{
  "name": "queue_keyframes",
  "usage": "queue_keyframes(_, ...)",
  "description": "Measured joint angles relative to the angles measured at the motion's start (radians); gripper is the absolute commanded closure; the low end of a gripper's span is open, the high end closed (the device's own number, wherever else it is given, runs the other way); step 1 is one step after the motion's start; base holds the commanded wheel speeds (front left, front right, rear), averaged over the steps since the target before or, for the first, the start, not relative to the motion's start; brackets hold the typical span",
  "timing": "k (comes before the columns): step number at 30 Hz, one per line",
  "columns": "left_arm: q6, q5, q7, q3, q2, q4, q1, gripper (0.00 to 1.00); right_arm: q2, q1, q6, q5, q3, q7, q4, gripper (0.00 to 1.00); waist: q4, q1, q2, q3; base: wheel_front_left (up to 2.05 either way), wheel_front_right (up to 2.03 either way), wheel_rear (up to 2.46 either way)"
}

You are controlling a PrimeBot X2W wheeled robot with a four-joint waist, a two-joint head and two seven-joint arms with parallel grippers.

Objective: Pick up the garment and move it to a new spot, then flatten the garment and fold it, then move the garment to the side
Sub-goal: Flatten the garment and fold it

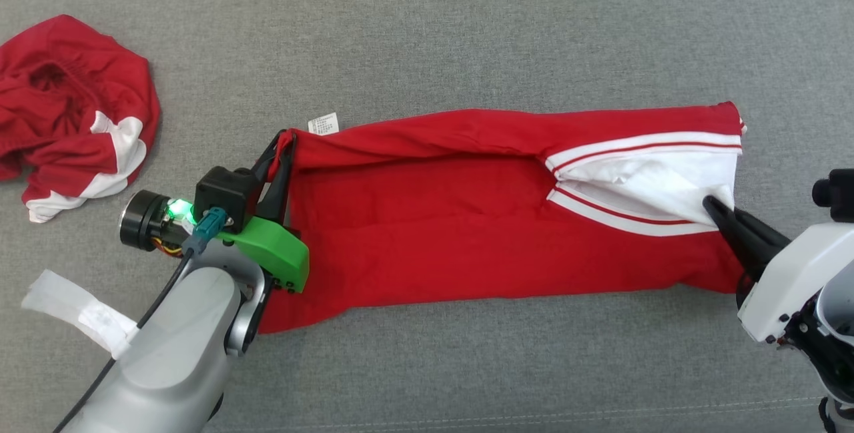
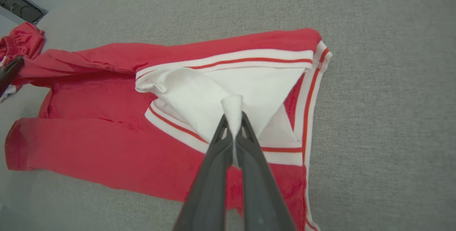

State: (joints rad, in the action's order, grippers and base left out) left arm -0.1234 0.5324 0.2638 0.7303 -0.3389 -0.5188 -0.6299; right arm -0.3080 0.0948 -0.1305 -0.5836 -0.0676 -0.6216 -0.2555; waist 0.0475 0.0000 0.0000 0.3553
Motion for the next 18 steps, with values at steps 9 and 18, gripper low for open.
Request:
queue_keyframes(9,0.033,-0.053,0.000,-0.094,0.039,-0.012,0.063,0.00,0.105,-0.076,0.000,0.030,-0.029,-0.097,-0.021,0.00,0.003,0.0000,0.0000,-0.022,0.00,0.00,0.00)
queue_keyframes(18,0.090,-0.028,0.000,-0.410,0.149,0.152,0.236,0.00,0.134,-0.045,0.000,0.069,-0.072,0.002,-0.053,0.00,0.005,0.0000,0.0000,-0.068,0.00,0.00,0.00)
